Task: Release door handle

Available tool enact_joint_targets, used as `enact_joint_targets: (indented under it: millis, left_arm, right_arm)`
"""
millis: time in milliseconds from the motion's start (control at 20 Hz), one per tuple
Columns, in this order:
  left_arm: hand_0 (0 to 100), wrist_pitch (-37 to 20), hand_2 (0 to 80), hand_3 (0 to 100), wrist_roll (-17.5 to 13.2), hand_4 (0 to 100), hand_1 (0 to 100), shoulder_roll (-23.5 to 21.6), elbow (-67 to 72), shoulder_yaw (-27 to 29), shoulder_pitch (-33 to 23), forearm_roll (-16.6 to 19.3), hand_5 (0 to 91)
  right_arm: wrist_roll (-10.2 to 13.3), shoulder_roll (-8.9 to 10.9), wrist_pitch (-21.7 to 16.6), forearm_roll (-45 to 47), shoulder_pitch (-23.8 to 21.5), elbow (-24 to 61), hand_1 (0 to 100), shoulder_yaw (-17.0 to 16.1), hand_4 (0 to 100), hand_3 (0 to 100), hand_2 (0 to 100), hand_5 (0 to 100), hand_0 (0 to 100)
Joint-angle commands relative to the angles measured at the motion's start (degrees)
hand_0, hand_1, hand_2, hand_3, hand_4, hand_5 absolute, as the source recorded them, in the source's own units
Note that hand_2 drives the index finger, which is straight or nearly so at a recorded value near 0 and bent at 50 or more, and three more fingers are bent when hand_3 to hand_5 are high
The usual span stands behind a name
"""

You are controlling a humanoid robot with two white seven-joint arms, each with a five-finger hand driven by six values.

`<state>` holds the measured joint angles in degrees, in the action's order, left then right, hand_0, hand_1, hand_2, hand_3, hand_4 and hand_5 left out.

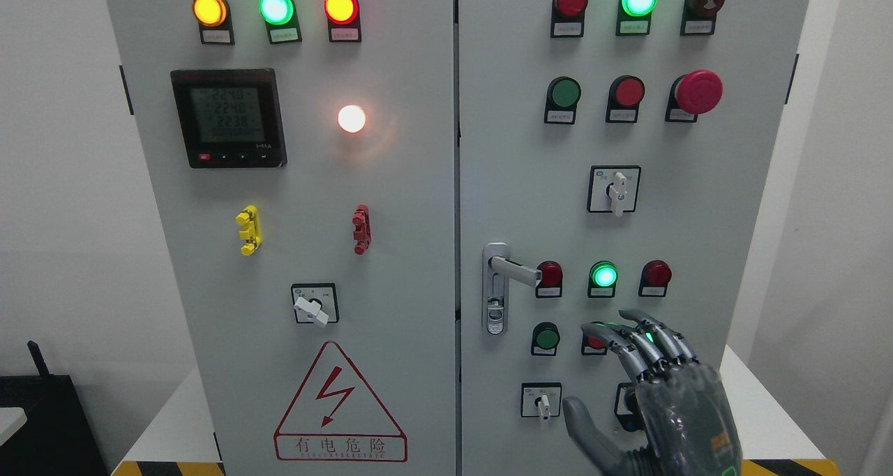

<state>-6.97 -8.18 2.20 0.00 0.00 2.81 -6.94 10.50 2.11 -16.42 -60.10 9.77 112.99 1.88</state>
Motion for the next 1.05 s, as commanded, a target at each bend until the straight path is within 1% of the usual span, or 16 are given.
enact_joint_targets:
  millis: [0, 150, 451, 551, 952, 1002]
  left_arm:
    - [12, 0.0, 0.0, 0, 0.0, 0, 39, 0.0, 1.0, 0.6, 0.0, 0.0, 0.0]
    - [12, 0.0, 0.0, 0, 0.0, 0, 39, 0.0, 1.0, 0.6, 0.0, 0.0, 0.0]
    - [12, 0.0, 0.0, 0, 0.0, 0, 39, 0.0, 1.0, 0.6, 0.0, 0.0, 0.0]
    - [12, 0.0, 0.0, 0, 0.0, 0, 39, 0.0, 1.0, 0.6, 0.0, 0.0, 0.0]
    - [12, 0.0, 0.0, 0, 0.0, 0, 39, 0.0, 1.0, 0.6, 0.0, 0.0, 0.0]
    - [12, 0.0, 0.0, 0, 0.0, 0, 39, 0.0, 1.0, 0.6, 0.0, 0.0, 0.0]
  right_arm:
    - [0.3, 1.14, -0.3, 1.7, -1.9, 0.7, 10, -2.5, 0, 5, 0, 0, 41]
    - [0.3, 0.62, -0.2, 1.7, -1.9, 0.7, 11, -2.5, 0, 5, 0, 0, 40]
    - [0.2, 0.53, -0.3, 1.7, -1.9, 0.7, 13, -2.5, 0, 6, 0, 0, 39]
    - [0.1, -0.26, -0.3, 1.7, -1.9, 0.7, 13, -2.4, 0, 6, 0, 0, 39]
    - [0.1, -0.79, -0.3, 1.6, -1.7, 1.0, 14, -2.5, 1, 7, 0, 0, 38]
    - [0.1, -1.23, -0.4, 1.6, -1.8, 1.0, 15, -2.5, 1, 7, 0, 0, 38]
